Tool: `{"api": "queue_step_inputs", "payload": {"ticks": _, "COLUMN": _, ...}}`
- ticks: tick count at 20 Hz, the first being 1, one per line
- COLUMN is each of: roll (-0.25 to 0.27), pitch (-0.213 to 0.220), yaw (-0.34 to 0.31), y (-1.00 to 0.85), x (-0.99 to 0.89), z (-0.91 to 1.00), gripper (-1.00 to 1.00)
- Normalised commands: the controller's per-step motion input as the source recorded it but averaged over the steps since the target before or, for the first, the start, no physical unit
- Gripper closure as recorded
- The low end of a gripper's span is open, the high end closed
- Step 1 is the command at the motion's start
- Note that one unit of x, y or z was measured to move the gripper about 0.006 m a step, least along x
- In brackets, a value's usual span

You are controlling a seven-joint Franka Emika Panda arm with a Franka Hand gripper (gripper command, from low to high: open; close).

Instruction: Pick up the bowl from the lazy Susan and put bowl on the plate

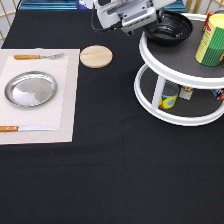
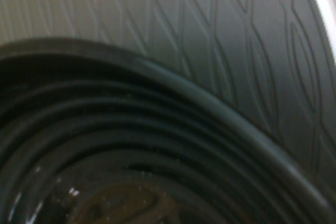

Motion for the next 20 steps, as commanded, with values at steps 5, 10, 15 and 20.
{"api": "queue_step_inputs", "payload": {"ticks": 5, "roll": -0.131, "pitch": -0.118, "yaw": -0.005, "y": 0.17, "x": -0.31, "z": -0.01, "gripper": 1.00}}
{"api": "queue_step_inputs", "payload": {"ticks": 10, "roll": -0.120, "pitch": -0.125, "yaw": -0.050, "y": 0.07, "x": -0.24, "z": 0.00, "gripper": 1.00}}
{"api": "queue_step_inputs", "payload": {"ticks": 15, "roll": -0.114, "pitch": -0.133, "yaw": -0.090, "y": 0.08, "x": -0.17, "z": 0.05, "gripper": 1.00}}
{"api": "queue_step_inputs", "payload": {"ticks": 20, "roll": -0.108, "pitch": -0.060, "yaw": -0.084, "y": 0.02, "x": -0.03, "z": 0.46, "gripper": 1.00}}
